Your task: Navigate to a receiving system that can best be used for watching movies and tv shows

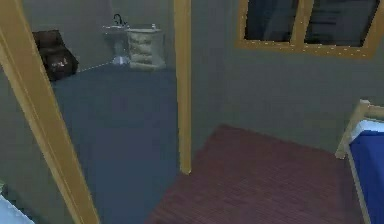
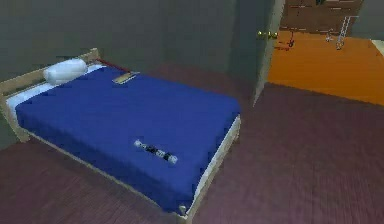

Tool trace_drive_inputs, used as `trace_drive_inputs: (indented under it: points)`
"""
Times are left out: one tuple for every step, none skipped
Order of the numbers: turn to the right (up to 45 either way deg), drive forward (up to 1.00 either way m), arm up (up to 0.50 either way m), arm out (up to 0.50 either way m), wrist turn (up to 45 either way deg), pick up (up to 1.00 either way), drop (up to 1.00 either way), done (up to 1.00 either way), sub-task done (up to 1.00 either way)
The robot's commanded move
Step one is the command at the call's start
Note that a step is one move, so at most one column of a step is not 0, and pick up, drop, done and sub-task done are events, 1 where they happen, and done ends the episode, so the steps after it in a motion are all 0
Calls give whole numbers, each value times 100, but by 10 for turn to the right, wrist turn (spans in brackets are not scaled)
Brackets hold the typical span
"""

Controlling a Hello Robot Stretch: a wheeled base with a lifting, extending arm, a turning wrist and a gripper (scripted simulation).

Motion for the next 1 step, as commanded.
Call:
trace_drive_inputs:
  points:
    - [0, 85, 0, 0, 0, 0, 0, 0, 0]
